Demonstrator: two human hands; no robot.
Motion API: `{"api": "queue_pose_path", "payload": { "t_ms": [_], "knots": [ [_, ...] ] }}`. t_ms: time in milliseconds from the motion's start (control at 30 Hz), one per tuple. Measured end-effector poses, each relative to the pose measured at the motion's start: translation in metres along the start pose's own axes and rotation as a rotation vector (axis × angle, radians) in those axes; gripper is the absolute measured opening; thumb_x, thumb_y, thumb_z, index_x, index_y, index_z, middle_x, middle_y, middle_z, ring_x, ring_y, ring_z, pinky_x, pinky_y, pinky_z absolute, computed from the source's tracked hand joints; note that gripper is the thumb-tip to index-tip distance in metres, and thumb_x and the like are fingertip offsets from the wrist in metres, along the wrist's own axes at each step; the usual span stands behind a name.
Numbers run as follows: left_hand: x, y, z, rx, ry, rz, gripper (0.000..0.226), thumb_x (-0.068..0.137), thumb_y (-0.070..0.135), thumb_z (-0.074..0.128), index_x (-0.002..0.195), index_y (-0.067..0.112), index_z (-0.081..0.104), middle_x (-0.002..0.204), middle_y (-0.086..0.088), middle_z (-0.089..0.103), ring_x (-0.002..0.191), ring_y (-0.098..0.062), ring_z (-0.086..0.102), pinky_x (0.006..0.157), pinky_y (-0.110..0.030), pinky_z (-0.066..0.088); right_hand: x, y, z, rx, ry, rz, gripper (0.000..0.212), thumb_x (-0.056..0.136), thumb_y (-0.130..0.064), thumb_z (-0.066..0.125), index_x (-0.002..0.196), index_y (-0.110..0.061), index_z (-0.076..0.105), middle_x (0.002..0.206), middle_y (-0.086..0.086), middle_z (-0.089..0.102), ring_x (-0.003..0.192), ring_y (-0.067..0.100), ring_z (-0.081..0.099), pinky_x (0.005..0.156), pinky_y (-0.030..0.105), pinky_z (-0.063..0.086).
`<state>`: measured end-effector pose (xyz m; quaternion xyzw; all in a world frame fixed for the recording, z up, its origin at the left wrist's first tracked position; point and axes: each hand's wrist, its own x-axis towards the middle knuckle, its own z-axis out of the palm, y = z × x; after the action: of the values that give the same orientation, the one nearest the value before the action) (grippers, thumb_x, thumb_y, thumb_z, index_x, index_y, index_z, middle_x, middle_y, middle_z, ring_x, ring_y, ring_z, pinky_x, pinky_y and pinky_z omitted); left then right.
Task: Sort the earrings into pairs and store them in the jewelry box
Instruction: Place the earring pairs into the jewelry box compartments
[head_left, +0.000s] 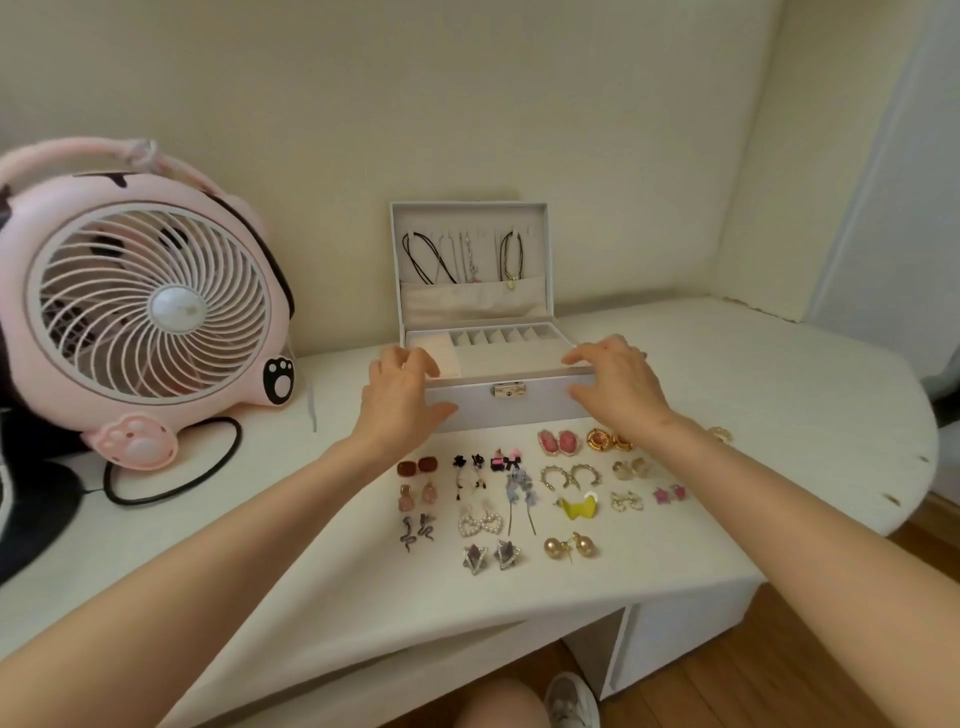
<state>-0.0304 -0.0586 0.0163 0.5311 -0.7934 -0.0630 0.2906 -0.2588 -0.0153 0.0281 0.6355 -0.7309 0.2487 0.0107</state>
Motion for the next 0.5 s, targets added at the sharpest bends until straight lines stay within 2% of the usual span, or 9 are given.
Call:
{"api": "queue_pose_path", "payload": {
  "t_ms": [100,200,333,400,500],
  "knots": [
    [0.01,-0.005,0.006,-0.051,0.001,-0.024,0.034,0.083,0.023,0.067,0.109,0.01,0.049,0.124,-0.012,0.041,0.11,-0.028,0.042,0.088,-0.034,0.041,0.012,0.008,0.006,0.037,-0.033,0.052,0.03,0.087,-0.018,0.06,0.117,-0.018,0.054,0.122,0.01,0.043,0.108,0.03,0.051,0.088,0.033,0.041],
    [0.019,-0.009,0.008,-0.071,0.017,-0.042,0.027,0.082,0.02,0.068,0.101,0.009,0.053,0.119,-0.011,0.045,0.105,-0.027,0.045,0.08,-0.029,0.037,0.018,0.008,0.01,0.079,0.017,0.057,0.021,0.086,-0.016,0.062,0.107,-0.015,0.057,0.115,0.011,0.047,0.099,0.028,0.053,0.079,0.028,0.04],
    [0.025,-0.013,0.009,-0.153,0.079,-0.059,0.017,0.075,0.009,0.073,0.079,0.011,0.056,0.116,-0.007,0.053,0.094,-0.019,0.043,0.073,-0.021,0.032,0.023,0.01,0.009,0.177,0.07,0.093,0.014,0.08,-0.02,0.071,0.09,-0.016,0.064,0.105,0.009,0.052,0.097,0.025,0.053,0.076,0.026,0.037],
    [0.026,-0.015,0.008,-0.169,0.107,-0.056,0.019,0.074,0.004,0.072,0.074,0.011,0.055,0.117,-0.006,0.054,0.099,-0.021,0.046,0.07,-0.017,0.032,0.025,0.008,0.006,0.197,0.071,0.091,0.014,0.077,-0.021,0.074,0.086,-0.016,0.065,0.101,0.008,0.052,0.096,0.025,0.052,0.076,0.026,0.036],
    [0.027,-0.019,-0.001,-0.187,0.118,-0.059,0.021,0.072,0.0,0.073,0.072,0.01,0.055,0.119,-0.007,0.053,0.108,-0.024,0.047,0.076,-0.016,0.034,0.024,0.002,0.003,0.199,0.077,0.063,0.014,0.076,-0.021,0.076,0.082,-0.017,0.064,0.097,0.005,0.049,0.096,0.022,0.05,0.075,0.025,0.033]
  ]
}}
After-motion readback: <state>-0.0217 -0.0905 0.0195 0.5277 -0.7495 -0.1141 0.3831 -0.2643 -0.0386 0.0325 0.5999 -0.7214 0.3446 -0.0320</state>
